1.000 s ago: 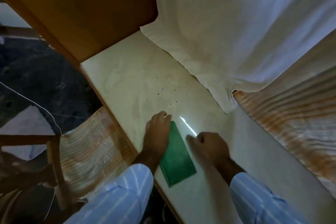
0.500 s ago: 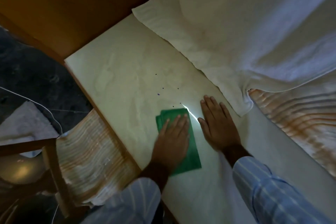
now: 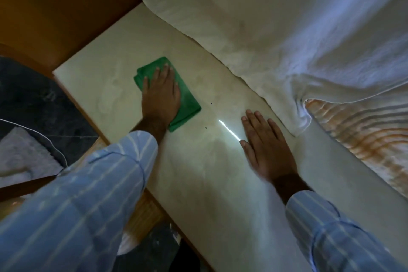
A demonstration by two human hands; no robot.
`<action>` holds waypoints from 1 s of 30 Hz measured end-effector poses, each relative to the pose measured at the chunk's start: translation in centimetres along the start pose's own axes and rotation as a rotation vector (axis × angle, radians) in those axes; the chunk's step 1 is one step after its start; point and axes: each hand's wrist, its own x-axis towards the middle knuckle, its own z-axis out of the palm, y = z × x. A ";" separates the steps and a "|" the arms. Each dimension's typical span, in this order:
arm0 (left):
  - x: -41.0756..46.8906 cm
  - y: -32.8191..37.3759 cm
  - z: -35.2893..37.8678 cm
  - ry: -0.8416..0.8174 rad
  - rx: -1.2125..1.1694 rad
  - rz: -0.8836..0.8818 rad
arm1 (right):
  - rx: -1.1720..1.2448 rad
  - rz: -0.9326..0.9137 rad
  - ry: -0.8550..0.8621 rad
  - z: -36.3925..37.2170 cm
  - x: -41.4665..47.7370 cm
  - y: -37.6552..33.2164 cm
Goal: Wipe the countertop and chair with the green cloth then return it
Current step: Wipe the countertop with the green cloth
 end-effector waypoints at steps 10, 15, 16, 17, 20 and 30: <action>-17.6 3.4 2.9 -0.090 -0.124 0.565 | -0.013 0.007 -0.051 -0.5 0.1 -0.1; -11.4 -0.2 1.5 -0.007 -0.169 0.226 | -0.005 0.006 -0.015 -0.9 0.1 -0.3; -9.9 -0.8 1.2 0.000 -0.176 0.158 | -0.005 0.004 -0.008 -0.9 0.1 -0.3; -8.6 -1.2 0.9 0.005 -0.183 0.113 | -0.006 0.001 -0.003 -0.9 0.1 -0.4; -7.2 -0.3 0.9 0.025 -0.216 0.019 | -0.003 0.006 -0.003 -1.0 0.1 -0.4; -14.4 0.0 2.0 -0.056 -0.169 0.438 | -0.013 0.018 -0.054 -1.1 0.2 -0.4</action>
